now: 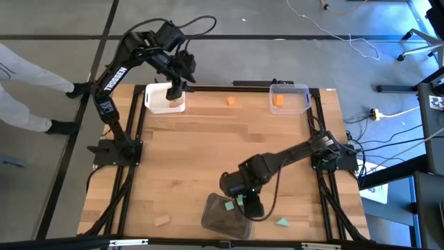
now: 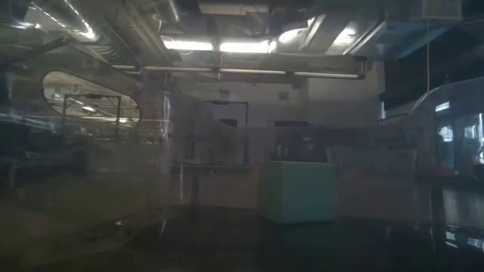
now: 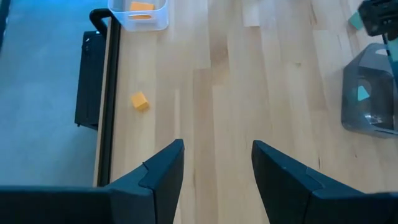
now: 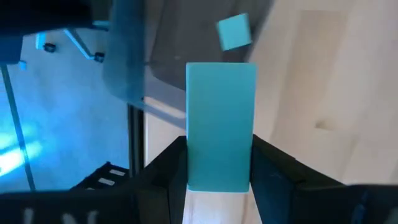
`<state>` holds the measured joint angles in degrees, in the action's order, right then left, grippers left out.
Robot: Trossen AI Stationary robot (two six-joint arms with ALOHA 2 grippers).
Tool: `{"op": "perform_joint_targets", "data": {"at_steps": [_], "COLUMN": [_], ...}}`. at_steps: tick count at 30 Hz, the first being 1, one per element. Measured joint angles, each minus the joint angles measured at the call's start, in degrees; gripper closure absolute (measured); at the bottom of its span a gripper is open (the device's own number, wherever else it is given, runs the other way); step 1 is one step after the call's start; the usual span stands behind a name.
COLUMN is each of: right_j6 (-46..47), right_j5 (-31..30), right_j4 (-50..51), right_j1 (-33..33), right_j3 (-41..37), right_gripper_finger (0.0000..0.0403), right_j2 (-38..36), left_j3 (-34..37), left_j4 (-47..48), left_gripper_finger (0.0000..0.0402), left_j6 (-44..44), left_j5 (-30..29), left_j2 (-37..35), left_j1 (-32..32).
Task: Sort & place blocks by color
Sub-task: Put the top blue block into the black bin
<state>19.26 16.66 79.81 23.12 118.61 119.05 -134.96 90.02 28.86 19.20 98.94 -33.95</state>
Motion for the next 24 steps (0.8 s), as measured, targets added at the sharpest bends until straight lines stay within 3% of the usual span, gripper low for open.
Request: {"op": "perform_joint_targets", "data": {"at_steps": [9,24], "right_j6": [-4.5,-4.5], "right_j5": [1.2,4.0], "right_j4": [-11.4,-34.8], "right_j1": [3.9,4.2], "right_j3": [-6.9,-24.2], "right_gripper_finger": [0.0268,0.0268], "right_j2": [0.0,0.0], "left_j3": [0.0,0.0], "left_j4": [0.0,0.0], "left_gripper_finger": [0.0222,0.0222], "left_j6": [-2.5,-3.0], "left_j5": [0.0,-0.2], "left_j2": [0.0,0.0], "left_j1": [0.0,-1.0]}}
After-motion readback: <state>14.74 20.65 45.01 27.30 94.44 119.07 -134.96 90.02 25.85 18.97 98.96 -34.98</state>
